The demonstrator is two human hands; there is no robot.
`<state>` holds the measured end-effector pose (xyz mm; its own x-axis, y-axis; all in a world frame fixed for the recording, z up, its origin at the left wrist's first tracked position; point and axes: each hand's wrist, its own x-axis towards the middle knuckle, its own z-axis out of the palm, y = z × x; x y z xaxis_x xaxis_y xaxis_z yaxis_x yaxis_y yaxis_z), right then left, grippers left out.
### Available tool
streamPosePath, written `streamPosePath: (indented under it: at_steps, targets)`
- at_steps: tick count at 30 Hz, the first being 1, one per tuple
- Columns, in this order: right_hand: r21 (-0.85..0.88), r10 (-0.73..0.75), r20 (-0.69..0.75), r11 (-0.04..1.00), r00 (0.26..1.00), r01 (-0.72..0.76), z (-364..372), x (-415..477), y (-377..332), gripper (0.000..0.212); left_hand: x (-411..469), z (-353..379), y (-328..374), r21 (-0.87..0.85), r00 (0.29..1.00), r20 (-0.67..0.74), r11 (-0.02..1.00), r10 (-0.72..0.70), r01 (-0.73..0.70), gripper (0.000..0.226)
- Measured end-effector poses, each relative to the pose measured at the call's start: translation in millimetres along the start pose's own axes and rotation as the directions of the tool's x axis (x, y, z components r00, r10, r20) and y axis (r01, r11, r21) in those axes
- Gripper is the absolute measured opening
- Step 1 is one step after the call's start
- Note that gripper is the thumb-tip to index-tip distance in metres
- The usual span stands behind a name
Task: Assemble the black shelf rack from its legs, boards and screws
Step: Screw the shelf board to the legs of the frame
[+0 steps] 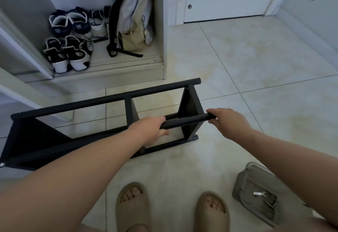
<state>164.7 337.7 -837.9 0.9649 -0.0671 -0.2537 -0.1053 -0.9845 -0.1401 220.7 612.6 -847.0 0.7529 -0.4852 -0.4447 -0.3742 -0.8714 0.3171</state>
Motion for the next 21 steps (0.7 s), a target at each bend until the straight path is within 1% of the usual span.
streamPosePath:
  at_steps: [2, 4, 6, 7, 9, 10, 11, 12, 13, 15, 16, 17, 19, 21]
  targets:
    - [-0.016, -0.011, 0.008, 1.000, 1.000, 0.011, 0.0, -4.3, -5.0, 0.023, -2.9, -3.9, -5.4, -0.023, 0.999, 0.034, 1.000, -0.004, 0.005, 0.019]
    - [0.000, -0.015, 0.025, 1.000, 1.000, 0.015, -1.1, -12.1, -5.3, 0.029, -4.9, -7.7, -7.0, -0.012, 0.999, 0.047, 1.000, 0.003, -0.002, 0.017]
    - [0.014, -0.027, 0.070, 1.000, 0.997, 0.026, -5.5, -20.7, -2.7, 0.040, -7.3, -11.8, -5.0, 0.034, 0.999, 0.046, 0.999, -0.001, -0.001, 0.019]
    - [0.019, -0.034, 0.089, 0.999, 0.995, 0.032, -8.1, -24.7, -1.0, 0.045, -8.8, -13.1, -3.0, 0.095, 0.999, 0.032, 0.995, -0.010, 0.007, 0.021]
    - [0.019, -0.023, 0.104, 1.000, 0.994, 0.021, -14.9, -35.1, 6.4, 0.051, -12.1, -12.4, 6.8, 0.250, 0.999, -0.040, 0.968, -0.023, 0.033, 0.034]
    - [0.022, -0.008, 0.111, 1.000, 0.994, 0.005, -17.8, -40.7, 11.1, 0.052, -13.6, -11.1, 13.7, 0.301, 0.995, -0.100, 0.953, -0.013, 0.043, 0.043]
    - [0.020, 0.008, 0.123, 1.000, 0.992, -0.011, -19.8, -46.3, 16.0, 0.053, -15.0, -10.0, 21.0, 0.325, 0.984, -0.175, 0.945, 0.026, 0.033, 0.050]
    - [0.006, 0.020, 0.146, 1.000, 0.989, -0.021, -20.5, -52.6, 21.2, 0.054, -15.7, -8.9, 28.5, 0.340, 0.960, -0.259, 0.940, 0.107, -0.013, 0.050]
    - [-0.030, 0.023, 0.180, 0.999, 0.983, -0.018, -20.2, -59.6, 27.3, 0.055, -16.6, -8.0, 36.7, 0.365, 0.920, -0.323, 0.926, 0.220, -0.093, 0.046]
    - [-0.136, 0.022, 0.259, 0.991, 0.966, 0.014, -18.7, -75.4, 41.1, 0.058, -16.1, -8.0, 53.5, 0.400, 0.825, -0.370, 0.874, 0.428, -0.274, 0.034]
    - [-0.184, 0.034, 0.292, 0.983, 0.956, 0.021, -17.9, -84.9, 48.6, 0.059, -15.0, -7.3, 62.4, 0.385, 0.795, -0.360, 0.854, 0.488, -0.350, 0.031]
    - [-0.223, 0.057, 0.317, 0.975, 0.947, 0.016, -16.4, -94.6, 56.5, 0.060, -13.7, -4.6, 71.8, 0.349, 0.787, -0.332, 0.843, 0.520, -0.409, 0.029]
    - [-0.272, 0.109, 0.347, 0.962, 0.931, -0.011, -10.4, -113.2, 74.0, 0.062, -9.2, 8.2, 90.6, 0.303, 0.797, -0.227, 0.818, 0.560, -0.488, 0.028]
    - [-0.289, 0.170, 0.372, 0.955, 0.913, -0.060, -1.7, -129.9, 92.3, 0.063, -2.1, 26.2, 109.0, 0.312, 0.795, -0.098, 0.777, 0.598, -0.546, 0.028]
